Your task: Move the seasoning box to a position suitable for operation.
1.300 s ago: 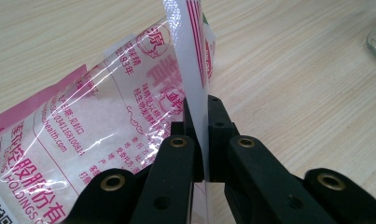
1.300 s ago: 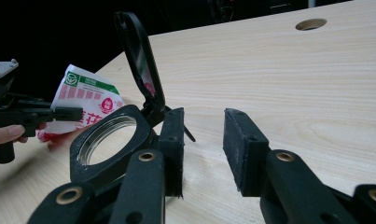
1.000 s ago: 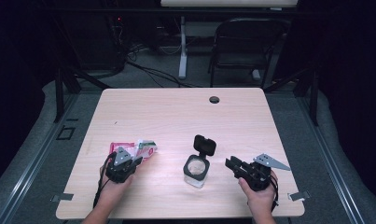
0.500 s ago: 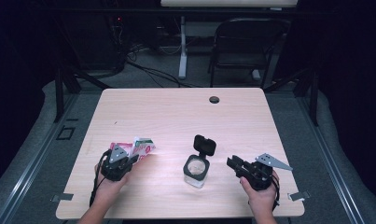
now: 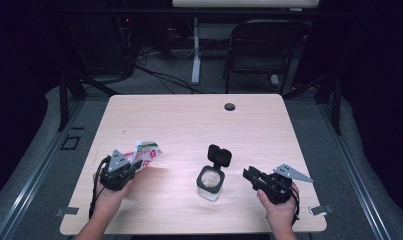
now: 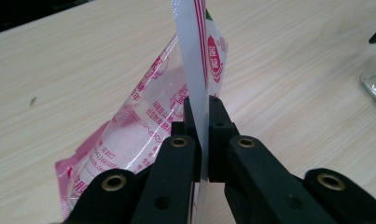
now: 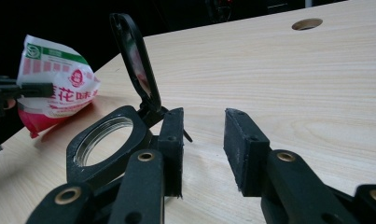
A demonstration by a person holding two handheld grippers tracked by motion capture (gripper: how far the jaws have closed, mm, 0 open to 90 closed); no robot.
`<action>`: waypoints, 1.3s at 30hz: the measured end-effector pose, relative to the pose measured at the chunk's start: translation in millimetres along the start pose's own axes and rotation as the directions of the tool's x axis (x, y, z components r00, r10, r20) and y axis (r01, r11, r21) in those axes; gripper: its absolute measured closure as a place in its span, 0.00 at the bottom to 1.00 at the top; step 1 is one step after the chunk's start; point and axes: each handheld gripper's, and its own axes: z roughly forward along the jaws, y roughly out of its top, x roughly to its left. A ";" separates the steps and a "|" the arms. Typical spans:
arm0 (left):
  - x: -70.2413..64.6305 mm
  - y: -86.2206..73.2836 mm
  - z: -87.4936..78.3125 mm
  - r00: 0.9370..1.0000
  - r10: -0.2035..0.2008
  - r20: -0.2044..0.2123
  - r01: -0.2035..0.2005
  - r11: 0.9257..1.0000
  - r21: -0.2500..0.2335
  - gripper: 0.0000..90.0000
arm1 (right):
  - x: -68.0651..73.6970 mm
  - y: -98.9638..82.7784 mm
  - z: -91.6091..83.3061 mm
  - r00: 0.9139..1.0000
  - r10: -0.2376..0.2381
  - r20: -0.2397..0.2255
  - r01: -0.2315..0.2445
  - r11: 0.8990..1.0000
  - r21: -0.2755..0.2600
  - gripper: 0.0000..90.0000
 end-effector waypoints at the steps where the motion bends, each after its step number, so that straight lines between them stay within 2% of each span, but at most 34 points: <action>1: 0.6 1.7 -2.3 1.000 0.000 -0.004 0.000 1.000 -0.007 1.00 | -0.2 0.1 -0.1 1.000 0.001 0.001 -0.001 1.000 -0.001 0.76; 9: 5.8 17.2 -18.5 1.000 0.011 -0.025 -0.013 0.998 -0.062 1.00 | -1.0 1.4 -1.5 1.000 0.004 0.004 -0.004 1.000 -0.014 0.76; 23: 5.2 42.9 -32.3 0.999 0.039 -0.034 -0.043 0.993 -0.111 1.00 | -3.7 3.0 -3.5 1.000 0.008 0.012 -0.008 1.000 -0.022 0.76; 29: 3.0 51.1 -35.3 0.999 0.046 -0.011 -0.047 0.991 -0.124 1.00 | -7.2 4.5 -6.5 1.000 0.015 0.022 -0.014 0.999 -0.035 0.76; 39: -15.4 62.2 -27.9 0.996 0.078 0.045 -0.072 0.989 -0.133 1.00 | -7.3 5.0 -6.8 1.000 0.014 0.022 -0.013 0.999 -0.037 0.76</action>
